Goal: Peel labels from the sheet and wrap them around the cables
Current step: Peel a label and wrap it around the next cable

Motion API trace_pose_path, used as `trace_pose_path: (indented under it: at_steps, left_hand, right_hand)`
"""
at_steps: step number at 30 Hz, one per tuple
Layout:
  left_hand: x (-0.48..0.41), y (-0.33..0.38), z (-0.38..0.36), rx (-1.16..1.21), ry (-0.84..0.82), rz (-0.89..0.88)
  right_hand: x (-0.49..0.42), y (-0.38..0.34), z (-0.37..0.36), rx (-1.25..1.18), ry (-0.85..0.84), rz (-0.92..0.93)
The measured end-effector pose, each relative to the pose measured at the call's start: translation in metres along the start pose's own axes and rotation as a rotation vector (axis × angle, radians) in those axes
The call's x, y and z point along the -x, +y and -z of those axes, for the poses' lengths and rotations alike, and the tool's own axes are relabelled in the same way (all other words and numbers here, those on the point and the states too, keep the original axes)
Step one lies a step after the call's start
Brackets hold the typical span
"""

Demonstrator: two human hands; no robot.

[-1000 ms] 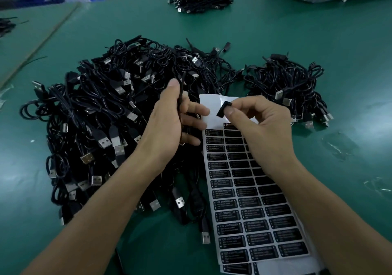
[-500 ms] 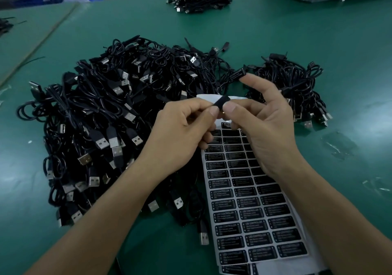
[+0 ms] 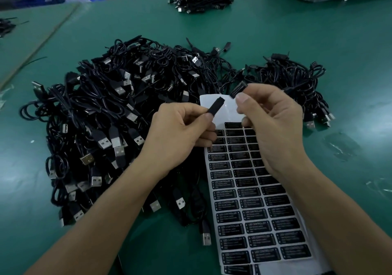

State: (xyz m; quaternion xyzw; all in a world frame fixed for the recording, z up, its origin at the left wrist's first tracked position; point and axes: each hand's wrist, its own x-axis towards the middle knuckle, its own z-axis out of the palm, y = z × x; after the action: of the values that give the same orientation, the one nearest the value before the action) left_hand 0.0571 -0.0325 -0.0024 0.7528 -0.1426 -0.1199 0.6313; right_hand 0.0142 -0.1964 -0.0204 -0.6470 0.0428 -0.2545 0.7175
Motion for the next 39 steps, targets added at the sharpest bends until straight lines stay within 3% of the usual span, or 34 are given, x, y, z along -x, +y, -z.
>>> trace_pose_path:
  at_steps: [7,26,39]
  left_hand:
    - [0.000,0.000,0.000,0.050,-0.022,0.017]
    - [0.003,0.007,0.005,0.122,-0.149,0.080]
    - [0.004,0.005,0.000,0.077,-0.095,0.006]
  right_hand:
    - [0.007,0.001,-0.009,-0.071,-0.148,-0.157]
    - [0.008,0.002,-0.008,-0.077,-0.135,-0.173]
    - [0.008,0.000,-0.010,-0.058,-0.118,-0.215]
